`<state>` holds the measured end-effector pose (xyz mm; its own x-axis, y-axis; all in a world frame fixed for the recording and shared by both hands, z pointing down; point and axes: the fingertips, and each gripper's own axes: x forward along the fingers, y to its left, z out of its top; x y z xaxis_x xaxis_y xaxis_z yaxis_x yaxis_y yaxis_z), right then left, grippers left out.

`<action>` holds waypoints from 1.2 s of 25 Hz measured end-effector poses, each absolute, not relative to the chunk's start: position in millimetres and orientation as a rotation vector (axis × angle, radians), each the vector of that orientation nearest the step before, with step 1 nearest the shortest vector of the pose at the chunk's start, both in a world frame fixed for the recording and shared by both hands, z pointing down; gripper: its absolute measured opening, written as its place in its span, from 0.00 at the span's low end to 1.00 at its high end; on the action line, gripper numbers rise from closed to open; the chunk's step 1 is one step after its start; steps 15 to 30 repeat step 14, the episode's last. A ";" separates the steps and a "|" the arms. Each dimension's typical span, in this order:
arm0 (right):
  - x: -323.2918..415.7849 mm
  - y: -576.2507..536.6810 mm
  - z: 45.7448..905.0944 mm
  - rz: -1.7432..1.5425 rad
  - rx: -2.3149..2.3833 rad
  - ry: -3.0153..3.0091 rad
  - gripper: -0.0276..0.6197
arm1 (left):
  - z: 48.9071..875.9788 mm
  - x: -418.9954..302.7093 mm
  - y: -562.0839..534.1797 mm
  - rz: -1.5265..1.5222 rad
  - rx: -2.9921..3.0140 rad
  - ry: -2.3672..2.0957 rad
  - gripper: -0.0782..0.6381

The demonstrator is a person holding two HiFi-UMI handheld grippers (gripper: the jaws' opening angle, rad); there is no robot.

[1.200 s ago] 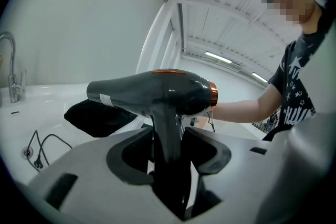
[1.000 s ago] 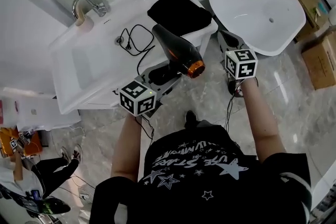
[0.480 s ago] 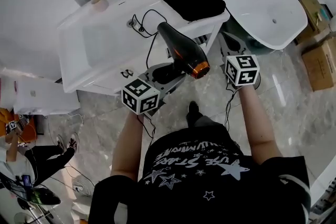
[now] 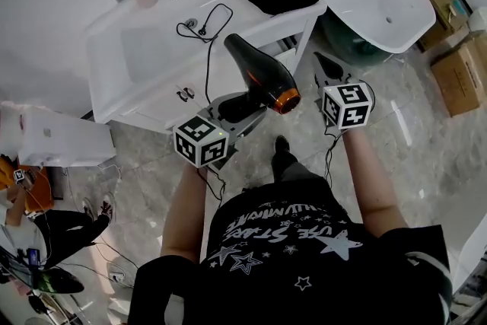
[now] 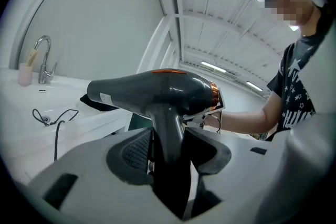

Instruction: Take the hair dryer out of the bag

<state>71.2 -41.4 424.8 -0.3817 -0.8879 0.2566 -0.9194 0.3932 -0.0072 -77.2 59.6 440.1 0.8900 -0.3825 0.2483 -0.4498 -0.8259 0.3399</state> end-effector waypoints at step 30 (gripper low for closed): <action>57.7 43.5 434.6 0.238 1.622 -2.438 0.05 | 441.3 -90.8 119.2 0.215 2.687 -0.600 0.39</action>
